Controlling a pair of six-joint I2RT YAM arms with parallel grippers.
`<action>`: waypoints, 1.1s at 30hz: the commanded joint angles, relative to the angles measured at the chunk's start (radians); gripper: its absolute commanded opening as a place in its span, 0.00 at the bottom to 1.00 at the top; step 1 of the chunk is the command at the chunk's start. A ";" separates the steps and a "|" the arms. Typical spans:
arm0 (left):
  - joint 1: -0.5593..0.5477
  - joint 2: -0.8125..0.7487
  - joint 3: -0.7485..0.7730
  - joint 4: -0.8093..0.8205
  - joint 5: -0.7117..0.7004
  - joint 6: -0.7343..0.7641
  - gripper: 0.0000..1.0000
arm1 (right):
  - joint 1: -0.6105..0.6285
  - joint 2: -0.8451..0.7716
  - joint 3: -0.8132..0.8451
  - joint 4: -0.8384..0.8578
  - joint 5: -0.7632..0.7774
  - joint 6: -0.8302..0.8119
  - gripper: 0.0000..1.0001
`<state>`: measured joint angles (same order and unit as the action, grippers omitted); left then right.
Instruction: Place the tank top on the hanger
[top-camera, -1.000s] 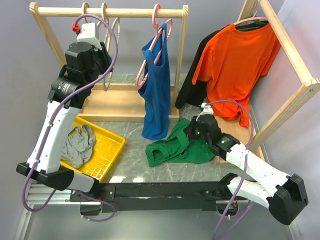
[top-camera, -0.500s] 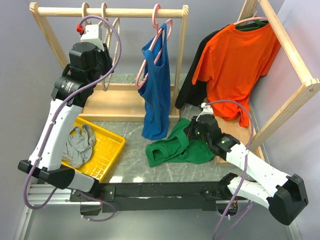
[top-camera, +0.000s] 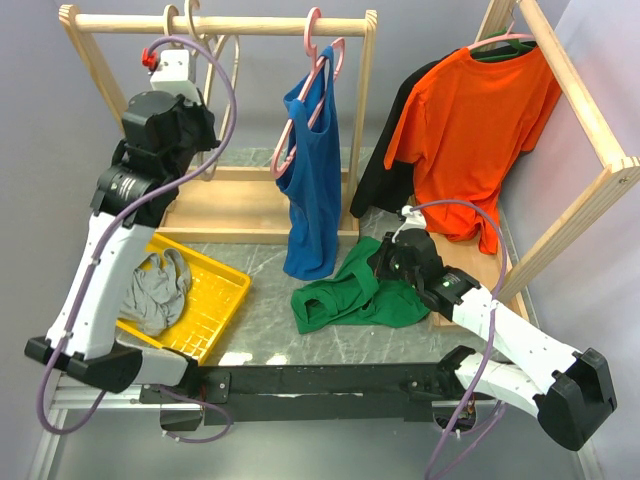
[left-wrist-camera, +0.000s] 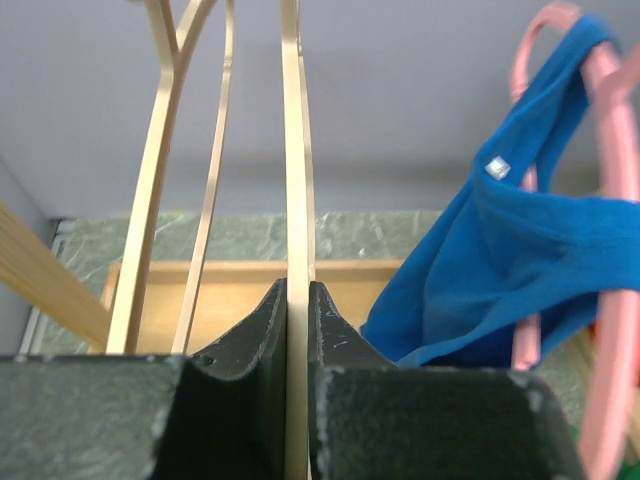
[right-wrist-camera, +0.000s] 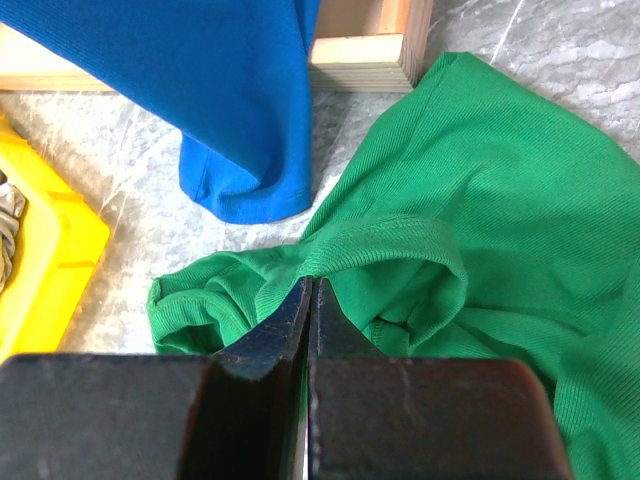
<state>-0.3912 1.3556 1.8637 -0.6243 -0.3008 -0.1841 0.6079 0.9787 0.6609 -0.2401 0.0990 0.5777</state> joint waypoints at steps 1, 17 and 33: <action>0.002 -0.090 -0.018 0.164 0.049 0.041 0.01 | -0.004 -0.017 0.022 0.012 -0.002 -0.018 0.00; 0.002 -0.340 -0.282 0.107 0.149 -0.051 0.01 | -0.004 -0.002 0.032 0.013 -0.025 -0.019 0.00; 0.002 -0.647 -0.472 0.067 0.320 -0.060 0.01 | -0.004 0.035 0.026 0.024 -0.050 -0.016 0.00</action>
<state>-0.3912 0.7658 1.4120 -0.5919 -0.0593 -0.2348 0.6079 1.0153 0.6613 -0.2394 0.0570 0.5747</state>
